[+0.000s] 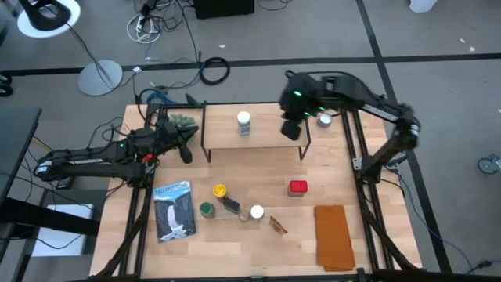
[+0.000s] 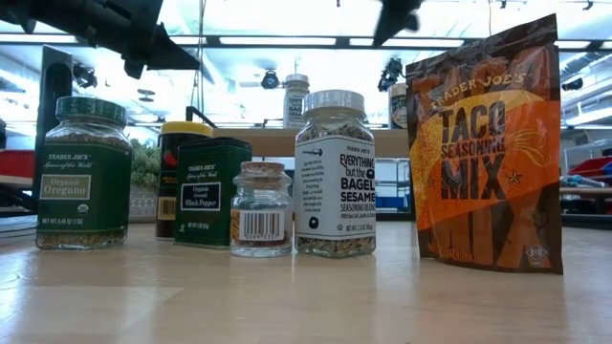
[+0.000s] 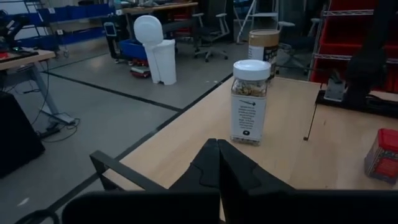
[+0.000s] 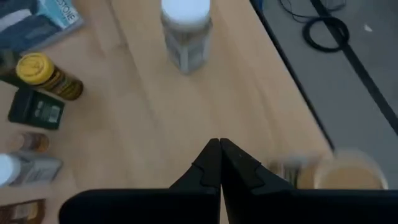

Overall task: Shelf spices
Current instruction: Put the right white seasoning bottle on the shelf

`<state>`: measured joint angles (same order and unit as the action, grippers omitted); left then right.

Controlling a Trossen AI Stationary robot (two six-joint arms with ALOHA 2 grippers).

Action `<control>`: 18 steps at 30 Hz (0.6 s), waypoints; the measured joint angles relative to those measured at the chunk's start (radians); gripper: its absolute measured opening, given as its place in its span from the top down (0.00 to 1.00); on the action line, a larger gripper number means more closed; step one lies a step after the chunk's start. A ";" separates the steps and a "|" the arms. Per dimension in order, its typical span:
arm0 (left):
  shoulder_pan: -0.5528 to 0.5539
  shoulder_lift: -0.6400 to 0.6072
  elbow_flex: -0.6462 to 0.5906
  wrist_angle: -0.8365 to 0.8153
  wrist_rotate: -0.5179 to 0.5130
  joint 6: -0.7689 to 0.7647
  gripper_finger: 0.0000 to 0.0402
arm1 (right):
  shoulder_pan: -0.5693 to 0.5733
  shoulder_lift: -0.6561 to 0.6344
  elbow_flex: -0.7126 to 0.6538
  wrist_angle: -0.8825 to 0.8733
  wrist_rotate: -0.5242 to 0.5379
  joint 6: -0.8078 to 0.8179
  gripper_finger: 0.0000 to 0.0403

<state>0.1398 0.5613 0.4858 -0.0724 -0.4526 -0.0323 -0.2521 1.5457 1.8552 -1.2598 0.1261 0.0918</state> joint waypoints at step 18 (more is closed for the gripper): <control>0.002 0.000 0.000 0.007 0.125 0.020 1.00 | 0.301 -0.408 -1.110 1.395 0.408 0.092 1.00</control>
<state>0.1421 0.5617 0.4858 -0.0652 -0.3274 -0.0128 0.0493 1.1381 0.7457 0.1353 0.5345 0.1833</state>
